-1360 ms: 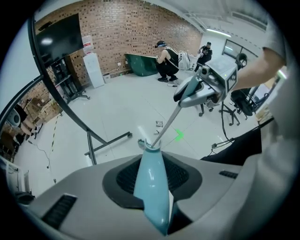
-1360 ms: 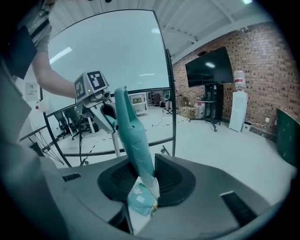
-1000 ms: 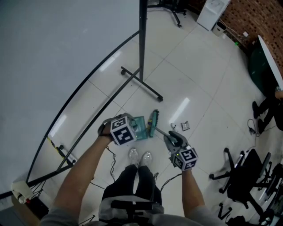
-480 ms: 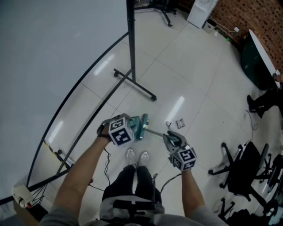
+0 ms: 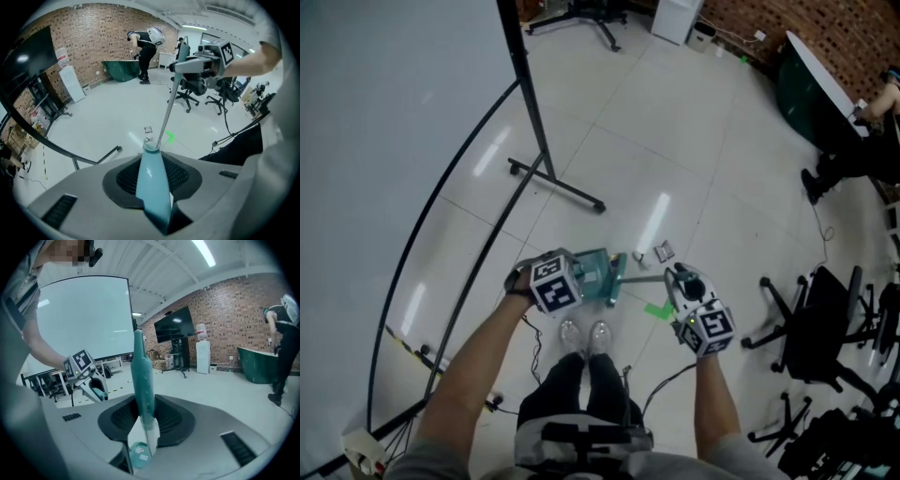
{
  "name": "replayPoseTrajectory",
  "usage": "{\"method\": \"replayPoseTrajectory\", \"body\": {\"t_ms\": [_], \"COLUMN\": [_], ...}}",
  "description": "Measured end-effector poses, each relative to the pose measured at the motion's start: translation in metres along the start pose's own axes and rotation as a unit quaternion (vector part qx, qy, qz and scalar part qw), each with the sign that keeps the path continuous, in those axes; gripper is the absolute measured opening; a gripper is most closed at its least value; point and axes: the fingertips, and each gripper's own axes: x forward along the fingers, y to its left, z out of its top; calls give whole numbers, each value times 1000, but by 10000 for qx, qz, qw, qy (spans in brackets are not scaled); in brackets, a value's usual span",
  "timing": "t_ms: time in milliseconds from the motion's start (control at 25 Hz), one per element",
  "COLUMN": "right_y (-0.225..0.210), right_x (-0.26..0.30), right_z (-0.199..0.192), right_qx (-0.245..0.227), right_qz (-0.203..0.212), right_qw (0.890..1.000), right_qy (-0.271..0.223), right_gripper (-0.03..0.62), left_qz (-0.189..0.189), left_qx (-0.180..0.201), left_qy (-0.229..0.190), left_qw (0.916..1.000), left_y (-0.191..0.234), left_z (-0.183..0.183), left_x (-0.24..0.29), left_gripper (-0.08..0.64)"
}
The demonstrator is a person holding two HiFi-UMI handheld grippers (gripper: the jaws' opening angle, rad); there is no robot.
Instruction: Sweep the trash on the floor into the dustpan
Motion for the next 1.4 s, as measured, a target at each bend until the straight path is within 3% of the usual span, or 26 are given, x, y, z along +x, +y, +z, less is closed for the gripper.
{"method": "replayPoseTrajectory", "body": {"t_ms": [360,800,1000,1120,1240,1400], "right_y": [-60,-172,-210,-233,-245,-225], "right_x": [-40,-88,-76,-58,-39,-21], "right_z": [11,38,35,21,-14,-58], "right_qx": [-336,-705,-789,-868,-952,-558], "right_qz": [-626,-1333,-1435,-1477,-1467,-1214], "right_qw": [9975,9884,9864,9852,9841,9892], "right_qy": [41,-193,-167,-111,318,606], "right_gripper": [97,97,95,95,95,92], "left_qz": [-156,-79,0,58,79,115], "left_qx": [299,203,102,55,85,59], "left_qy": [202,230,256,246,196,221], "left_qw": [9992,9995,9996,9997,9997,9997], "left_y": [-6,-10,-7,-9,-10,-6], "left_z": [33,64,74,86,96,95], "left_x": [15,27,30,33,34,32], "left_gripper": [95,95,95,95,95,95]}}
